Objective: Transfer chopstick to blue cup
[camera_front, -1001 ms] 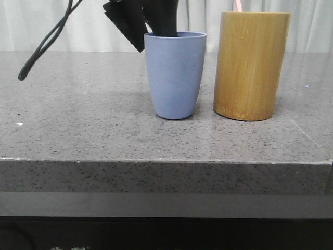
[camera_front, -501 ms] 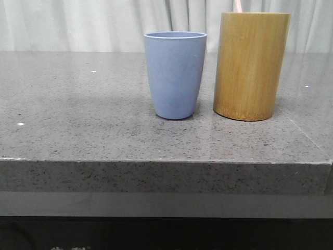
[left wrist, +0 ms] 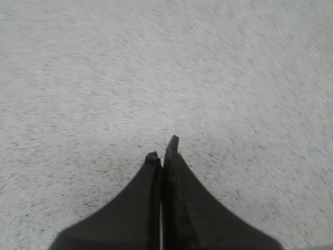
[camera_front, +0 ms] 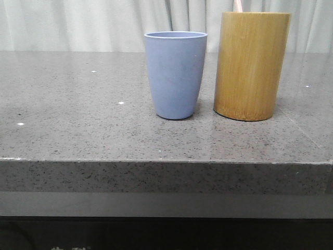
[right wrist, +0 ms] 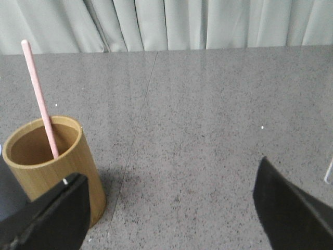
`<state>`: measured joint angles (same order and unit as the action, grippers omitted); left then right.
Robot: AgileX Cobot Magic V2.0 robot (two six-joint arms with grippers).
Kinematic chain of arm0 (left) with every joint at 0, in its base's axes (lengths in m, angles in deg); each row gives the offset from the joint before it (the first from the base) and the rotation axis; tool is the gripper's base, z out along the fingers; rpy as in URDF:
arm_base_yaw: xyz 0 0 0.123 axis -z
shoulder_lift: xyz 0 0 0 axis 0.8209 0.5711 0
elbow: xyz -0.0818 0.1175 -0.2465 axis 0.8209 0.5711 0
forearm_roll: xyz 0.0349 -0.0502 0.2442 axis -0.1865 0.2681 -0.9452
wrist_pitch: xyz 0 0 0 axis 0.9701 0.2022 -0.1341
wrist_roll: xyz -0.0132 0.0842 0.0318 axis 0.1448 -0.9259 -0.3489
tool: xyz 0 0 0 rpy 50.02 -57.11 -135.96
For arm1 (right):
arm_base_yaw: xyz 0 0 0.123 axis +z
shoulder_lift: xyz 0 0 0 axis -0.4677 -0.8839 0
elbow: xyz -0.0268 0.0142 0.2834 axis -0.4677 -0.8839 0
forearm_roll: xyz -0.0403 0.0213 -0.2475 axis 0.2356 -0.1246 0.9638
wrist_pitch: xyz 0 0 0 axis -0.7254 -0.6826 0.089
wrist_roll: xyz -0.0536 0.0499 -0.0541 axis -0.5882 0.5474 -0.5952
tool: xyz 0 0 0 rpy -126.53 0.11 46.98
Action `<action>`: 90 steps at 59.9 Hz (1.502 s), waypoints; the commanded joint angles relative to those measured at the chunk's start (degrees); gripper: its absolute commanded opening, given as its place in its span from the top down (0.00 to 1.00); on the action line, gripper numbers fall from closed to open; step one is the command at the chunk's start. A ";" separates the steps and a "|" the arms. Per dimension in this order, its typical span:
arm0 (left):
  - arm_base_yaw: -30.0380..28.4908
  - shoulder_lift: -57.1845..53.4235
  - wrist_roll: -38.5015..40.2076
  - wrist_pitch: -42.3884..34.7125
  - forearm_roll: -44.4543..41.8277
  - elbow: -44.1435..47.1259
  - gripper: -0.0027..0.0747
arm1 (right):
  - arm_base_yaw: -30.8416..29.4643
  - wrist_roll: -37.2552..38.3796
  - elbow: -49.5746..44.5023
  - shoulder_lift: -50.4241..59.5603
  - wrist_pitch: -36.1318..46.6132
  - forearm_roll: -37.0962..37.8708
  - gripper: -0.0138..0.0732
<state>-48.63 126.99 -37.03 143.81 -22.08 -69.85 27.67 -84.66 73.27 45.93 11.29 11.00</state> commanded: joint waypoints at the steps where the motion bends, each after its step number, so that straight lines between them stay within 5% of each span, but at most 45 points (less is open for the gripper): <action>1: -1.72 -7.04 0.97 -11.15 1.49 5.52 0.99 | 0.04 -1.28 2.08 -1.30 6.60 -0.25 0.10; 13: -1.81 -22.19 0.97 -23.83 1.49 21.29 0.99 | 0.69 -2.87 2.08 -6.45 10.45 -0.25 0.10; 27: -1.81 -39.07 0.97 -28.23 1.49 34.31 0.99 | 7.80 -3.29 4.81 -16.57 16.34 -0.25 0.10; 47: -1.81 -51.79 0.97 -28.23 1.49 40.45 0.99 | 20.80 -3.49 22.83 -36.77 18.92 -0.25 0.10; 66: -1.81 -51.79 0.97 -28.62 1.49 40.88 0.99 | 22.33 -3.54 35.36 -52.47 17.21 -0.25 0.11; 76: -1.81 -51.79 0.97 -28.62 1.49 40.88 0.99 | 22.33 -3.54 36.00 -53.96 17.05 -0.25 0.33; 90: -1.81 -51.79 0.97 -28.62 1.49 40.88 0.99 | 22.33 -3.54 36.00 -53.91 17.19 -0.25 0.84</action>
<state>-50.36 74.52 -36.60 120.09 -21.24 -27.56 50.00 -87.64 106.99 -10.35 24.40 10.87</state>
